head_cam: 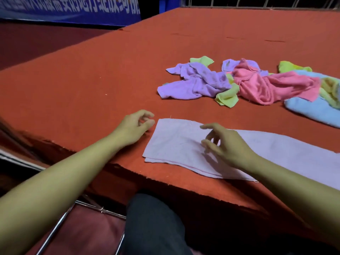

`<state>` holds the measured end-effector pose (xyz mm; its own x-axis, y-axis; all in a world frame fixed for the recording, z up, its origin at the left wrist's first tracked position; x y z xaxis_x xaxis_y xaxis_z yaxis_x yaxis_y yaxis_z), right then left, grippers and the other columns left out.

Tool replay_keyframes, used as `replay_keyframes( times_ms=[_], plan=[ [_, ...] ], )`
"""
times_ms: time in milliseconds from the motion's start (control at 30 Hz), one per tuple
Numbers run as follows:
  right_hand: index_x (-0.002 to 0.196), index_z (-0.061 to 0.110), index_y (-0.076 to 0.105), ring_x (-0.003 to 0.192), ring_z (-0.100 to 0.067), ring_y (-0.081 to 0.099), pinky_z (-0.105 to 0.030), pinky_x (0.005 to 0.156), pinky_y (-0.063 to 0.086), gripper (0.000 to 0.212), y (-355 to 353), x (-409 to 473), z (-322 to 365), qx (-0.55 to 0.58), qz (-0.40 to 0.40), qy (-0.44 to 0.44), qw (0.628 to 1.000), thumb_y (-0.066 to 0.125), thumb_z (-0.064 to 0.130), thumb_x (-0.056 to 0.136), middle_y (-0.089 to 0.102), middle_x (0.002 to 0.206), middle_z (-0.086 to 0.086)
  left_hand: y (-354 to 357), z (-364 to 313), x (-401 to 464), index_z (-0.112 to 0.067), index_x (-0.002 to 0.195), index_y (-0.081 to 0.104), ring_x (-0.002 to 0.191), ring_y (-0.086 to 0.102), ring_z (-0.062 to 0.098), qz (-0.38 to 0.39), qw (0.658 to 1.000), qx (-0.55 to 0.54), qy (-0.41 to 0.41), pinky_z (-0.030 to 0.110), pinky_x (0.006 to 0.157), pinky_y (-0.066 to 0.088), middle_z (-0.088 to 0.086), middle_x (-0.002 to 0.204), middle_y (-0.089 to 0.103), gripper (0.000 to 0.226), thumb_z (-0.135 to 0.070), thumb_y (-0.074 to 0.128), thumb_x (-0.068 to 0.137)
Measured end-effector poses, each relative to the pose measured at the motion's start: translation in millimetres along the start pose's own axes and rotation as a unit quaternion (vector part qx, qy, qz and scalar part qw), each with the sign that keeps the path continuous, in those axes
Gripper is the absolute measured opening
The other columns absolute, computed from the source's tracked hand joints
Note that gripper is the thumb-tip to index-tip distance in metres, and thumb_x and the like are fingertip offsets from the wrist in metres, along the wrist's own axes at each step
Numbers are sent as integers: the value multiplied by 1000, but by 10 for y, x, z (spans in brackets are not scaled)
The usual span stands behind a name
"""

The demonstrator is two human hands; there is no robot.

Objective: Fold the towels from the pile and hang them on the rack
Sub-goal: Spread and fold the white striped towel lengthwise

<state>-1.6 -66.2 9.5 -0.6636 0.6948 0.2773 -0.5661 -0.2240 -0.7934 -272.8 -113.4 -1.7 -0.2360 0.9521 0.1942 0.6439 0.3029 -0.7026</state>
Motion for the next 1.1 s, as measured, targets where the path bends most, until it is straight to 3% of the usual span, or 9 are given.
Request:
replay_keyframes(
  times_ms=[133,333,500,567,700,800,867,967,1100],
  plan=[
    [137,21,47,94,-22,55,-34,83,44,49,123,564,-194,-38,-32,27,998,63,21,91,65,105,8,324,6,476,-16,125,58,95,61,13,21,999,29,-22,21,86,42,-2,107,67,31,-21,61,95],
    [139,28,44,120,-30,48,-45,99,34,44,425,905,-556,-172,30,133,976,53,32,96,60,129,0,622,-29,651,-22,125,57,86,54,12,144,985,96,12,20,70,36,-8,95,57,37,-26,68,90],
    [133,21,52,104,-28,61,-42,93,45,44,230,1124,-616,-55,-14,130,990,62,18,90,61,92,7,375,-139,913,-22,119,58,60,45,3,76,996,-31,26,11,57,38,-9,87,50,39,-10,73,84],
    [135,20,49,104,-28,60,-43,92,46,51,161,1232,-683,-51,-24,143,988,66,21,86,63,96,6,370,-120,1023,-18,123,55,62,47,8,76,995,-57,-6,19,60,42,-6,89,51,47,-6,75,82],
    [140,28,41,120,-31,45,-47,98,35,62,166,1080,-648,-155,-32,156,975,68,34,84,56,126,2,396,8,873,-20,131,51,81,53,12,59,996,60,-39,26,79,44,-4,108,58,63,-17,81,76],
    [134,33,48,103,-21,48,-36,85,30,55,251,727,-233,-76,-43,85,993,69,28,84,60,105,13,340,-16,390,-25,121,57,67,54,6,43,999,2,-8,21,71,45,-10,90,67,53,-12,81,75],
    [131,34,50,95,-14,50,-36,86,36,52,428,482,44,-23,9,37,999,70,31,83,57,93,21,351,-4,9,-25,117,60,66,57,3,68,997,-36,5,17,69,45,-12,83,70,49,-8,80,76],
    [130,34,51,91,-9,50,-38,89,42,50,677,222,273,-4,74,-9,997,71,34,84,56,91,22,230,45,-359,-25,116,62,77,63,0,51,998,-25,16,11,77,45,-14,85,72,48,-11,82,75],
    [130,30,53,93,-12,55,-32,83,43,47,728,185,291,-20,74,-5,997,69,30,87,59,95,16,214,70,-421,-25,115,62,77,62,-4,72,997,15,23,7,74,43,-15,89,71,45,-15,82,77]
  ],
)
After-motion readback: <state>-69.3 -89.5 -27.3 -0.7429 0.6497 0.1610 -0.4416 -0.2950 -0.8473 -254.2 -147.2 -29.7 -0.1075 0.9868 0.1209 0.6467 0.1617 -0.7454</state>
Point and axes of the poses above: each hand's wrist, its own x-axis towards the middle knuckle, its own y-axis out of the palm, z = x × y, the point moved 9 cm from there along x, towards the middle knuckle
